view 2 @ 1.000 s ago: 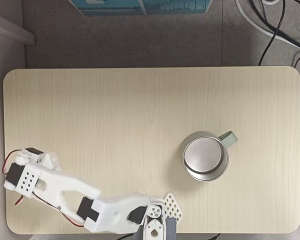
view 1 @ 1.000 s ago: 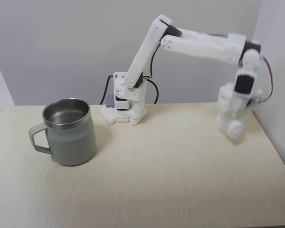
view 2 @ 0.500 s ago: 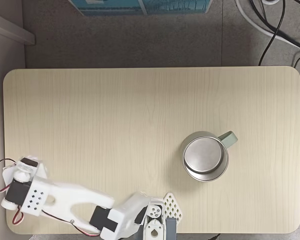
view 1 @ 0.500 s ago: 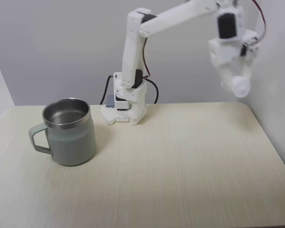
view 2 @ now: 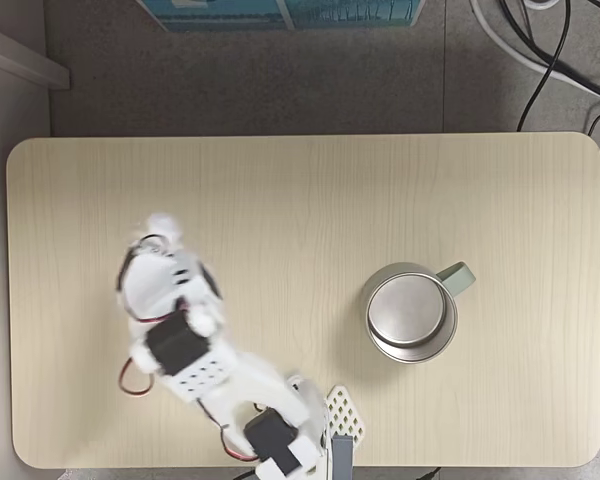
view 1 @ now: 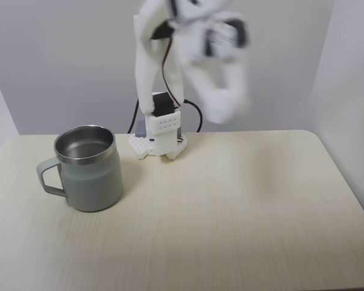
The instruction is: Grasp a dressing and put it in the cup.
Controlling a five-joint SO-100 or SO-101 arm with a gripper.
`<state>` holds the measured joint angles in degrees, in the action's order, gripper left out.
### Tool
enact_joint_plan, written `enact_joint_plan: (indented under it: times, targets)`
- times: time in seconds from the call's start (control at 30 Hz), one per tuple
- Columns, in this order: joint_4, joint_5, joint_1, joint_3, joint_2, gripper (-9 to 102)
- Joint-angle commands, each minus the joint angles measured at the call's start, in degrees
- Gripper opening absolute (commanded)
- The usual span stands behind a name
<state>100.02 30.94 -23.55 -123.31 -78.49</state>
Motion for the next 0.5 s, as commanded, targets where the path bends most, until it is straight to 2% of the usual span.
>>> enact_joint_plan:
  times: [0.0, 0.27, 0.47]
  targets:
    - [0.1, -1.8, 10.3, -1.9, 6.7, 0]
    - [1.1, -11.0, 32.8, -0.8, 12.0, 0]
    - [4.3, -11.7, 47.5, 0.4, 12.5, 0]
